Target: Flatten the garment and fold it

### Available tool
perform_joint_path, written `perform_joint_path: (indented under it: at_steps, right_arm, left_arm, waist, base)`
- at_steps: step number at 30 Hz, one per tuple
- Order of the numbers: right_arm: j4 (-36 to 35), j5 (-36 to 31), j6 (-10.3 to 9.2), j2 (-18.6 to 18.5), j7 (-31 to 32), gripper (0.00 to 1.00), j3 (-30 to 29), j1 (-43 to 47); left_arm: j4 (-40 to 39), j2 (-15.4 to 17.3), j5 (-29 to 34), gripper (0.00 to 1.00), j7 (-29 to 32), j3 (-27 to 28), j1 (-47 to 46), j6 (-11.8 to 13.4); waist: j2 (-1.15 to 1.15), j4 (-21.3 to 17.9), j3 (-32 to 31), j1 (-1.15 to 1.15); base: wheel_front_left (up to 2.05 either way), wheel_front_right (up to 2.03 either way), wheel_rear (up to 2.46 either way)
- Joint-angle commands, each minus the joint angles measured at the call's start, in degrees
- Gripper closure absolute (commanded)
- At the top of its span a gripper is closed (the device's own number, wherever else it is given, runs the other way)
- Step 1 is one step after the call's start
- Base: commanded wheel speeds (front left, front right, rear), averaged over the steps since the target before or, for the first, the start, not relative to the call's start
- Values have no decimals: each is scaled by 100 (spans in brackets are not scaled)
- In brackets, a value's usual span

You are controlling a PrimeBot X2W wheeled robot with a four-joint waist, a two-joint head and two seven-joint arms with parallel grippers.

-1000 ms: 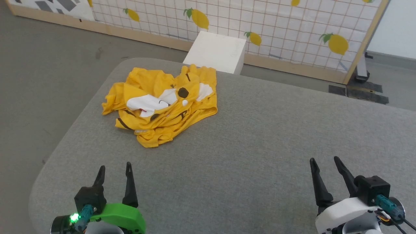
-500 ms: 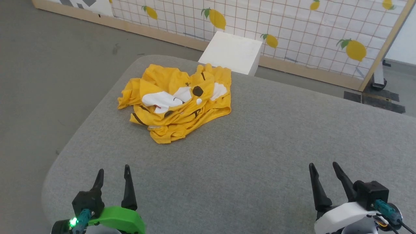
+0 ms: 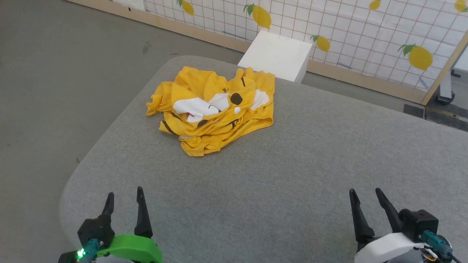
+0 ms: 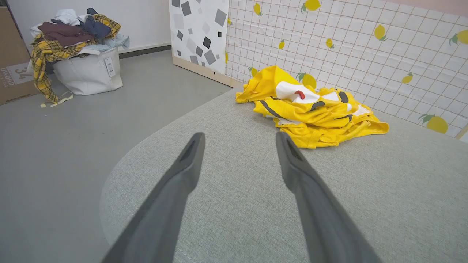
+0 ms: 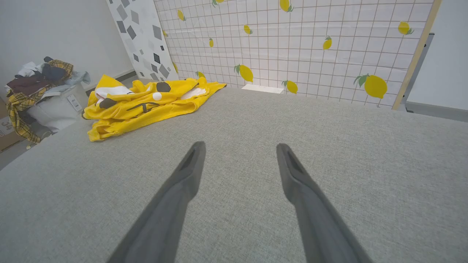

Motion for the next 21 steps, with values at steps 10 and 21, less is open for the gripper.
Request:
perform_joint_path:
  at_steps: [10, 21]
  right_arm:
    - [122, -77, -9, 3, -168, 0, -153, 0]
    - [-204, -422, -10, 4, 42, 0, -332, -303]
  left_arm:
    - [415, 39, -550, 0, -89, -164, -950, -345]
    - [2450, 346, -1371, 0, 847, -58, -3719, -856]
  waist:
    - [0, 105, 250, 0]
    - [0, -614, 1070, 0]
  base:
    - [0, 0, 0]
    - [0, 0, 0]
